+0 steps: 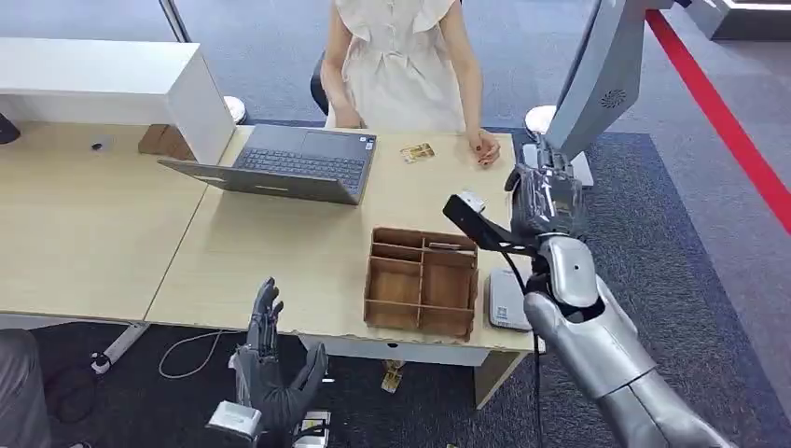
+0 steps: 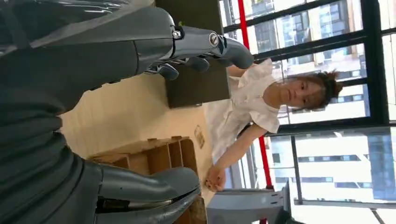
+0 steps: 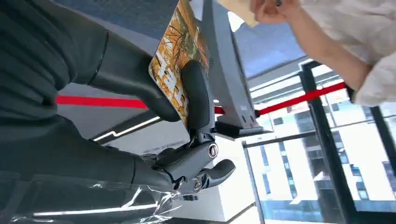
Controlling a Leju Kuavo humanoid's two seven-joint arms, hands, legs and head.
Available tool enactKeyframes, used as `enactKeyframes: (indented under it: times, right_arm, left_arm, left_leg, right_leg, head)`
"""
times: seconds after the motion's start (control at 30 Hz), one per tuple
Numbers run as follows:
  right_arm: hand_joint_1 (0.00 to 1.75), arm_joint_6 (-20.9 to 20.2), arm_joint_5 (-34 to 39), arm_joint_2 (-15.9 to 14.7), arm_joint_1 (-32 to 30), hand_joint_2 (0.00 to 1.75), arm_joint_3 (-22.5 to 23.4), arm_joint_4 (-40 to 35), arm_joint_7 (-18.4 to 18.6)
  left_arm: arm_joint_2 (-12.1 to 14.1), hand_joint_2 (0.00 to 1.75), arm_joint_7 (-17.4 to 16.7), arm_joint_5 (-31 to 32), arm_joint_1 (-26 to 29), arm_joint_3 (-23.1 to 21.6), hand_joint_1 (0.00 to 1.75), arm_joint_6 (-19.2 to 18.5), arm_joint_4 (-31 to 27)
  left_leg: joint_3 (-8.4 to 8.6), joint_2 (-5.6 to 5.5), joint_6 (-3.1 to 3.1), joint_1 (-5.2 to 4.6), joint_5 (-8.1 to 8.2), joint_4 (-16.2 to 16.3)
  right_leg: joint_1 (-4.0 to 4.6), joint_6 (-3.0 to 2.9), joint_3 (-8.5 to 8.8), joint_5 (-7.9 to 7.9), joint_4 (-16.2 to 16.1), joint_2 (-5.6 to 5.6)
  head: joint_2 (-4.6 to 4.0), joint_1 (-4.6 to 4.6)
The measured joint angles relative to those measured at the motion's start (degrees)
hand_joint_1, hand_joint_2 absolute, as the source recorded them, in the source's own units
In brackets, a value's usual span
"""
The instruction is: Pass the card to the sensor for recognition and then transmit it.
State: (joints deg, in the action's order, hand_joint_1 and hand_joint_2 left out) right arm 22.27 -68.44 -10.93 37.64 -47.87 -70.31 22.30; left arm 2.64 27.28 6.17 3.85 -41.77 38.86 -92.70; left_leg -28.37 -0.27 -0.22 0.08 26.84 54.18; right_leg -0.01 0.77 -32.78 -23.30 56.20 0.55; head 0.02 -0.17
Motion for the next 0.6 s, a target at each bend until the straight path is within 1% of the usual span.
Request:
enactKeyframes:
  times: [0.1,0.27,0.3,0.37,0.4,0.5,0.6]
  right_arm:
    - [1.75,-2.2,2.2,2.6,3.6,1.75,-1.0,0.7,-1.8]
    - [1.75,-5.1,3.7,6.3,8.4,1.75,-2.9,4.2,-2.0]
    - [1.75,-6.3,3.6,7.8,10.1,1.75,-3.6,6.3,-1.9]
    - [1.75,-8.2,3.0,9.3,13.2,1.75,-4.8,9.5,-1.2]
    - [1.75,-9.4,2.4,9.8,14.2,1.75,-5.2,10.9,-0.7]
    - [1.75,-11.7,1.1,11.0,16.0,1.75,-6.3,14.5,0.1]
    - [1.75,-12.8,0.2,12.1,17.4,1.75,-7.0,18.0,0.7]
  left_arm:
    - [0.4,1.75,1.1,-2.8,-2.3,-2.2,0.0,0.0,1.4]
    - [1.1,1.75,1.8,-5.5,-5.7,-6.0,0.0,-0.3,3.3]
    - [1.2,1.75,1.8,-6.0,-6.9,-7.5,0.0,-0.9,4.2]
    - [1.4,1.75,1.8,-6.3,-9.0,-9.9,0.0,-2.3,5.3]
    - [1.5,1.75,1.9,-6.4,-9.6,-10.7,0.0,-3.6,5.6]
    - [1.5,1.75,1.9,-6.7,-10.9,-12.3,0.0,-5.9,6.6]
    - [1.5,1.75,1.8,-6.7,-12.0,-13.7,0.0,-7.1,7.4]
  left_leg:
    - [-0.01,0.01,-0.04,0.01,-0.05,0.0]
    - [-0.07,-0.02,-0.05,0.04,-0.09,0.0]
    - [-0.09,-0.02,-0.05,0.04,-0.1,0.0]
    - [-0.08,0.0,-0.07,0.03,-0.13,0.0]
    - [-0.09,-0.01,-0.07,0.03,-0.13,0.0]
    - [-0.14,-0.06,-0.05,0.03,-0.14,0.0]
    - [-0.14,-0.05,-0.05,0.01,-0.13,0.0]
  right_leg:
    - [0.02,-0.02,-0.05,0.02,0.0,0.0]
    - [0.03,-0.02,-0.08,0.02,0.1,-0.02]
    - [0.03,-0.07,-0.14,0.06,0.1,-0.02]
    - [0.03,-0.09,-0.16,0.09,0.1,0.0]
    - [0.03,-0.08,-0.15,0.09,0.1,-0.02]
    - [0.02,-0.08,-0.15,0.09,0.1,-0.08]
    - [0.0,-0.08,-0.17,0.09,0.0,-0.06]
  head:
    - [-0.02,0.0]
    - [-0.02,-0.02]
    - [-0.02,-0.02]
    - [-0.02,-0.04]
    - [-0.02,0.0]
    - [-0.02,0.0]
    - [-0.02,-0.02]
